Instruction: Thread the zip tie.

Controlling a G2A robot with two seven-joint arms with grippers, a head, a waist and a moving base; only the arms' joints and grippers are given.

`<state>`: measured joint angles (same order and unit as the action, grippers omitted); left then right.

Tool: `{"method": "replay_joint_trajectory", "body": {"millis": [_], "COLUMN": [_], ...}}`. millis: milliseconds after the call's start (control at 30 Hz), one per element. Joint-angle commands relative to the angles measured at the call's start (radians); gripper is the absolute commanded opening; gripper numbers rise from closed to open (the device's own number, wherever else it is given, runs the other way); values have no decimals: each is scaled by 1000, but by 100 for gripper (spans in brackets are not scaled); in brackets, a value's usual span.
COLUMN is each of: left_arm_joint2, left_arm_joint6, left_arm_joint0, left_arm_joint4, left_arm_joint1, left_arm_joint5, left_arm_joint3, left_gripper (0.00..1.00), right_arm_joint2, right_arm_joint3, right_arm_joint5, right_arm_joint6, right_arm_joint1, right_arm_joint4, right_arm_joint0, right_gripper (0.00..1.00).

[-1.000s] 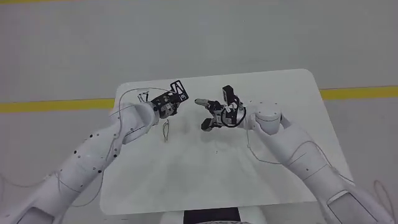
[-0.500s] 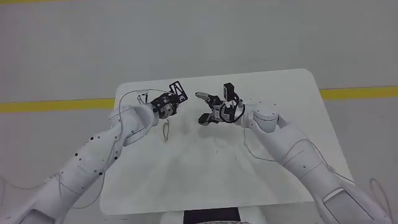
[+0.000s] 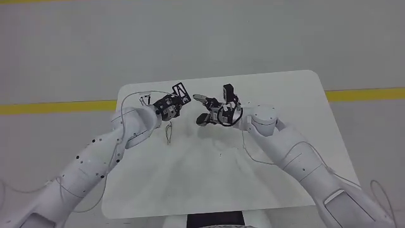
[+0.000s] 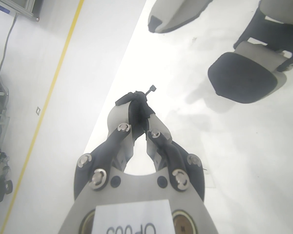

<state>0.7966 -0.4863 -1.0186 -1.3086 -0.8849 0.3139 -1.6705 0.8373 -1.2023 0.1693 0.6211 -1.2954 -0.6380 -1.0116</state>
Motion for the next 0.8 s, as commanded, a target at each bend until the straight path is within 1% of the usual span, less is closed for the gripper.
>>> {"method": "replay_joint_trajectory", "body": {"millis": [0, 33, 67, 133, 200, 433, 600, 767], "left_arm_joint2": [0, 0, 0, 0, 0, 0, 0, 0], "left_arm_joint6": [0, 0, 0, 0, 0, 0, 0, 0], "left_arm_joint0": [0, 0, 0, 0, 0, 0, 0, 0], "left_arm_joint4": [0, 0, 0, 0, 0, 0, 0, 0], "left_arm_joint1": [0, 0, 0, 0, 0, 0, 0, 0], "left_arm_joint5": [0, 0, 0, 0, 0, 0, 0, 0], "left_arm_joint3": [0, 0, 0, 0, 0, 0, 0, 0], "left_gripper": [0, 0, 0, 0, 0, 0, 0, 0], "right_arm_joint2": [-6, -8, -11, -15, -17, -20, -24, -37], "right_arm_joint3": [15, 21, 32, 45, 60, 84, 101, 113], "right_arm_joint5": [-31, -45, -58, -71, -85, -146, -154, -157], "right_arm_joint6": [-16, -17, -20, -20, -21, -36, -34, -21], "right_arm_joint1": [-6, -9, -12, -17, -22, -37, -48, -61], "right_arm_joint4": [7, 6, 11, 14, 12, 29, 30, 44], "right_arm_joint0": [4, 5, 8, 12, 17, 26, 39, 56], "right_gripper": [42, 36, 35, 34, 35, 34, 30, 30]}}
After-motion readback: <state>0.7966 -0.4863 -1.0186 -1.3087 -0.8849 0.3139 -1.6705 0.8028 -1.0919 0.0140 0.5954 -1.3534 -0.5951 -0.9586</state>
